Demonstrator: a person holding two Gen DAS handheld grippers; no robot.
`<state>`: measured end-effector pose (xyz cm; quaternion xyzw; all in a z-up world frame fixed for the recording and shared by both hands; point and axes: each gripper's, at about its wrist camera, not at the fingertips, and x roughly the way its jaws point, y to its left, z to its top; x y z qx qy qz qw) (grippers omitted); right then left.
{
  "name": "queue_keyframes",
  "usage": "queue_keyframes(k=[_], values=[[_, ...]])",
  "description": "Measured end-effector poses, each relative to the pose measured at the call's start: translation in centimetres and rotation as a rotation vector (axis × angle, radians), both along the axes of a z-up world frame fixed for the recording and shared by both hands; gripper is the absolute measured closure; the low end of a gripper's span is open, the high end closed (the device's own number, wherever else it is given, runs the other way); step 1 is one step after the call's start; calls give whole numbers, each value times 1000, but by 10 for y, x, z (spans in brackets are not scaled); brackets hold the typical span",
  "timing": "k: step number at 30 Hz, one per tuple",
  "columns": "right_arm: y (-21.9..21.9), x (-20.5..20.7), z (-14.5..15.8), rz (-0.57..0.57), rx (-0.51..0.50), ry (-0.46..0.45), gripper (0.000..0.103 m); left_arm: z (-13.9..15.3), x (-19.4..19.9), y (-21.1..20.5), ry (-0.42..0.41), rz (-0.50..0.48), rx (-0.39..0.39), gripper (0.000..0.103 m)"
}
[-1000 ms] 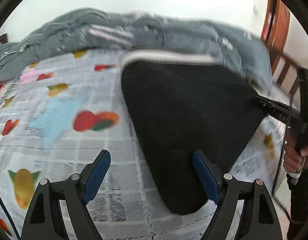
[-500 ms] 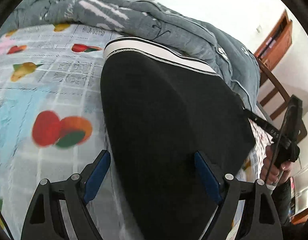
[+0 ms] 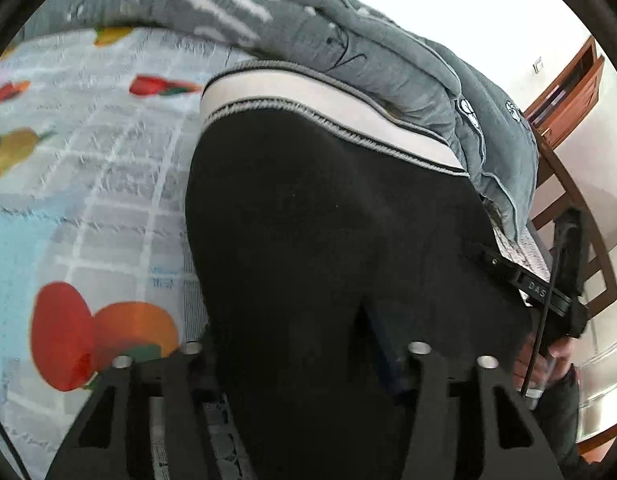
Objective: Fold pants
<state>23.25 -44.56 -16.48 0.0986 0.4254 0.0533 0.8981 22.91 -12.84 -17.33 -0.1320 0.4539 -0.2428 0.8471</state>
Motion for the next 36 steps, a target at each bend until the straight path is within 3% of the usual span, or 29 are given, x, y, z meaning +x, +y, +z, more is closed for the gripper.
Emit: queue_keyframes(k=[2, 5, 7, 10, 15, 17, 19, 21, 24, 27, 28, 30, 32, 33, 34, 36], values=[[3, -3, 6, 1, 17, 4, 43, 7, -1, 0, -34, -12, 19, 65], [7, -10, 13, 12, 32, 15, 50, 8, 5, 28, 13, -19, -95, 71], [13, -22, 19, 46, 97, 14, 61, 11, 5, 53, 24, -7, -145, 72], [34, -37, 25, 111, 162, 11, 71, 21, -7, 88, -14, 5, -112, 73], [106, -51, 19, 193, 166, -8, 71, 32, -22, 139, -30, 22, -4, 72], [131, -49, 16, 229, 174, -1, 68, 28, -24, 163, -3, 51, 8, 67], [146, -44, 14, 260, 162, 19, 60, 19, -24, 180, 38, 73, 26, 56], [154, -40, 18, 271, 124, 26, 60, 11, -31, 190, 44, 108, 72, 39], [154, -37, 37, 213, 34, -34, 60, 12, -51, 200, -28, 118, 83, 34], [154, -17, 54, 181, 57, -94, 59, 13, -56, 202, -37, 131, 98, 32], [158, -5, 57, 164, 55, -107, 54, 13, -56, 202, -33, 133, 103, 32], [169, 22, 50, 153, -5, -88, 51, 17, -54, 200, -32, 143, 111, 32], [183, 49, 29, 195, -2, 26, 59, 23, -56, 201, -38, 145, 108, 32], [186, 50, 25, 195, -25, 28, 66, 26, -59, 202, -46, 144, 107, 32], [186, 45, 30, 213, -40, 0, 83, 30, -63, 204, -61, 145, 111, 32], [177, 22, 50, 244, 10, -98, 86, 37, -72, 208, -99, 151, 131, 32]])
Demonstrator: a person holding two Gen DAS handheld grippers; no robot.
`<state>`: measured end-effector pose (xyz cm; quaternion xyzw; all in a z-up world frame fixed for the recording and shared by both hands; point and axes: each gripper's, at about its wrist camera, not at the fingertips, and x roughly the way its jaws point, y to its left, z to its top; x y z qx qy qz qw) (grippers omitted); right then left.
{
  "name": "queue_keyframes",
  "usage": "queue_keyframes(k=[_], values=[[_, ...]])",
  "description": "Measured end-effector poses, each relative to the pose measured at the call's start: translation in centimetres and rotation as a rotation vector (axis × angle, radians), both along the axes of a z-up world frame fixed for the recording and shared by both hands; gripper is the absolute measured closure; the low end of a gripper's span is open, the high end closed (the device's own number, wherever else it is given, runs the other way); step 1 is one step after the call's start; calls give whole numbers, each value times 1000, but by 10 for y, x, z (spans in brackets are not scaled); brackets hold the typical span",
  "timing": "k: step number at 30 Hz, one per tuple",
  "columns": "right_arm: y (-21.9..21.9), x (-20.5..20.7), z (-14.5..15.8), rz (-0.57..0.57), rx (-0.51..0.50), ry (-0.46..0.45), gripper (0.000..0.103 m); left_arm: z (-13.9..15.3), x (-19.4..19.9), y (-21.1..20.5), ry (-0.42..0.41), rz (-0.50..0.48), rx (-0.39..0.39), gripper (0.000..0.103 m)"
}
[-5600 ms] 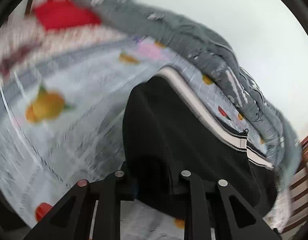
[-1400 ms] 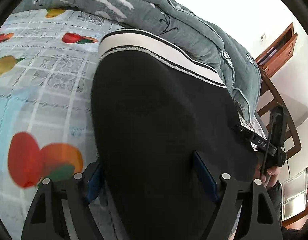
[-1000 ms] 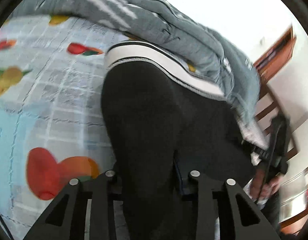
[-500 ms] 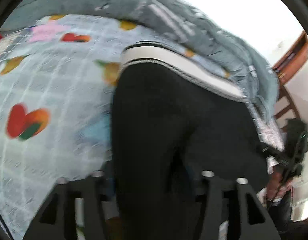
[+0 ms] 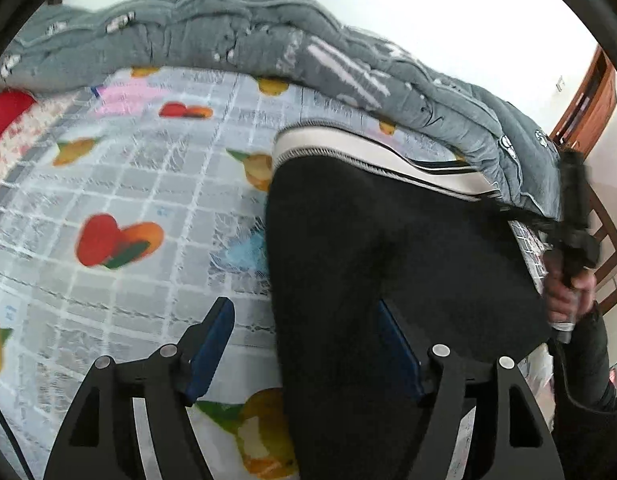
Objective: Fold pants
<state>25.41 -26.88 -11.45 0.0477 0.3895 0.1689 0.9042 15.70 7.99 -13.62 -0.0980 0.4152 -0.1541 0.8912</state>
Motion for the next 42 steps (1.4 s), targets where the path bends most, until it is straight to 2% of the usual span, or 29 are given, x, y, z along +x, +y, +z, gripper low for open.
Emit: queue_keyframes(k=[1, 3, 5, 7, 8, 11, 12, 13, 14, 15, 17, 20, 21, 23, 26, 28, 38, 42], values=[[-10, -14, 8, -4, 58, -28, 86, 2, -2, 1, -14, 6, 11, 32], [-25, -33, 7, -20, 96, -55, 86, 7, -3, 0, -39, 25, 32, 32], [-26, -38, -9, -57, 27, -28, 85, 13, 2, -7, -54, 24, 29, 32], [-17, -31, -33, -89, -96, 45, 82, 19, 12, -25, -69, 8, 74, 32], [-17, -32, -32, -98, -106, 44, 81, 22, 16, -36, -79, 6, 114, 32], [-19, -45, -3, -152, -73, -9, 78, 36, 26, -70, -158, -30, 203, 32], [-18, -51, 9, -177, -47, -60, 70, 39, 29, -77, -176, -38, 209, 32], [-13, -52, 17, -187, -24, -92, 53, 44, 37, -86, -192, -43, 210, 32], [-7, -52, 22, -182, -4, -113, 47, 46, 44, -93, -200, -42, 204, 32], [1, -50, 22, -169, 5, -128, 46, 47, 53, -98, -205, -40, 192, 32], [19, -39, 9, -142, -27, -118, 46, 39, 73, -109, -205, -19, 181, 32], [36, -5, -41, -165, -149, 2, 46, -3, 105, -117, -98, 29, 237, 32], [35, -4, -49, -166, -144, -3, 46, -13, 108, -117, -85, 26, 234, 30], [28, 0, -48, -165, -108, 9, 46, -13, 106, -115, -106, 30, 214, 30], [37, 2, -50, -155, -181, 1, 46, -18, 109, -119, -98, 32, 229, 26], [40, 2, -50, -150, -193, -2, 45, -19, 108, -121, -106, 31, 240, 25], [37, 1, -52, -151, -170, -16, 44, -18, 108, -119, -109, 36, 236, 19], [37, 0, -52, -150, -170, -19, 44, -19, 110, -116, -98, 47, 228, 12]])
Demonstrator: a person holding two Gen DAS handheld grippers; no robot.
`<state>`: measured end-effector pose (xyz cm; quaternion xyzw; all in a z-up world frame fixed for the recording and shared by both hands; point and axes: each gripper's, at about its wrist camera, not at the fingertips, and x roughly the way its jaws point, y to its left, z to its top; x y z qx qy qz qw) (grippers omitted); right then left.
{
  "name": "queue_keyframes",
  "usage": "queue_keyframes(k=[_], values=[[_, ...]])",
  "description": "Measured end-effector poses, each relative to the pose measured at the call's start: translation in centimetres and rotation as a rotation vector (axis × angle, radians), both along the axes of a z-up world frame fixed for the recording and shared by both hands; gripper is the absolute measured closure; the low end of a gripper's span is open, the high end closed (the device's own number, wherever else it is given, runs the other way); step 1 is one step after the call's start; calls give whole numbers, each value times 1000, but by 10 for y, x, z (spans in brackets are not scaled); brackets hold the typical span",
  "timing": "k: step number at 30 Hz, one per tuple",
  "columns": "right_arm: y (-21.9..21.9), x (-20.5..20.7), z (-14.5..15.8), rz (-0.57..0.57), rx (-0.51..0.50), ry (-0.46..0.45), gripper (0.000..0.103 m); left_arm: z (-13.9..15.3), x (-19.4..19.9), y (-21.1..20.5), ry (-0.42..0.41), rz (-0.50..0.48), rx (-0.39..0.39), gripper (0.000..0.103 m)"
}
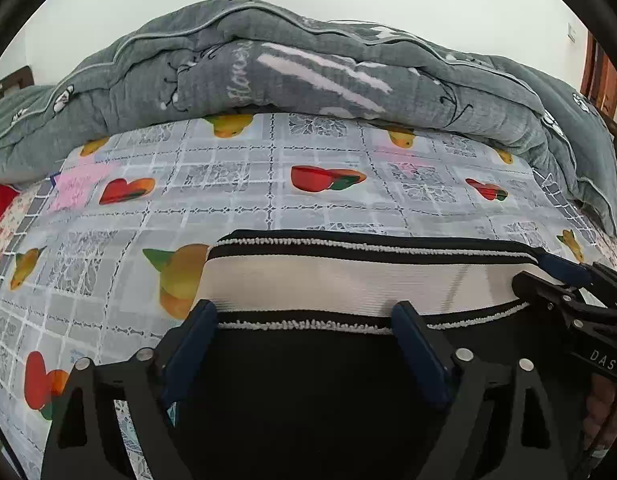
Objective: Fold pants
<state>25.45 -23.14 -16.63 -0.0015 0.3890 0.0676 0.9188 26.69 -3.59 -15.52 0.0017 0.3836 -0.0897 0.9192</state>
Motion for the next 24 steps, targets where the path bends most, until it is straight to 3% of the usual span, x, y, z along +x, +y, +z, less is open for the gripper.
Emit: queue_keyframes(k=[24], values=[[4, 1, 2, 20, -28, -8, 42, 1, -1, -2, 1, 47, 25, 9]])
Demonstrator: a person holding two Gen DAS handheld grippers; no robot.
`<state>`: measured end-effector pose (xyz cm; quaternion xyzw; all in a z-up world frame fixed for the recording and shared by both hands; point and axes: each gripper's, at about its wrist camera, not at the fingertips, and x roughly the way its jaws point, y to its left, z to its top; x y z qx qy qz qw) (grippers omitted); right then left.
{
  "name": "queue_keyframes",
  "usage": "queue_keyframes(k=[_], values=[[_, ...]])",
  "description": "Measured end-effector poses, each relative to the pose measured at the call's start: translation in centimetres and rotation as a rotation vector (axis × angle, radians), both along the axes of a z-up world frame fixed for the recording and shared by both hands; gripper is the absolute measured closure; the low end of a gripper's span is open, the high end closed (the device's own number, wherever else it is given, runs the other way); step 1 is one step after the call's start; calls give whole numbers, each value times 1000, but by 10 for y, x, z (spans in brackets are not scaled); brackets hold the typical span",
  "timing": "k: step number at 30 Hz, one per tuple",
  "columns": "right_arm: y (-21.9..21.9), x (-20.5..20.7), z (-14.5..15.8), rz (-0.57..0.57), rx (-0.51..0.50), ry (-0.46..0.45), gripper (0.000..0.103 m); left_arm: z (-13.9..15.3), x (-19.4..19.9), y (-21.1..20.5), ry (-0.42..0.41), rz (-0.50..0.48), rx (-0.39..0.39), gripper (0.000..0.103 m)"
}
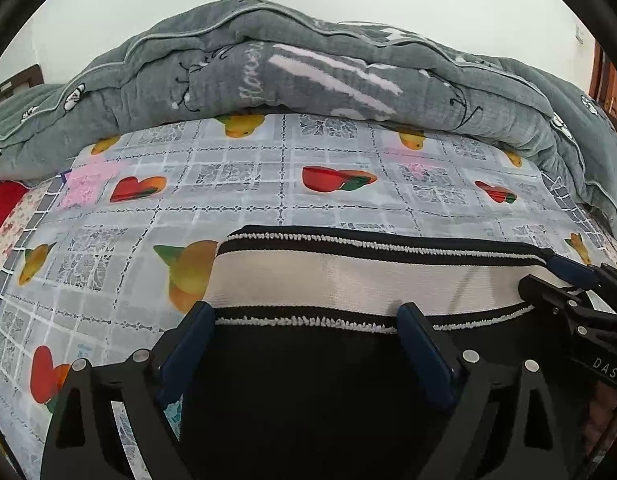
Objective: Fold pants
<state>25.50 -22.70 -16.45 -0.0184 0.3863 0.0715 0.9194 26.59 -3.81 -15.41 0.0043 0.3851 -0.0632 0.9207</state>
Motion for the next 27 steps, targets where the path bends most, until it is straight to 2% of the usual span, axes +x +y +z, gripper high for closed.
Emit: queue_keyframes(k=[10, 27], values=[[9, 40, 1, 37, -10, 23, 41, -1, 40, 4, 49, 20, 12, 6], [26, 100, -3, 51, -43, 15, 38, -6, 96, 2, 60, 35, 50, 0]])
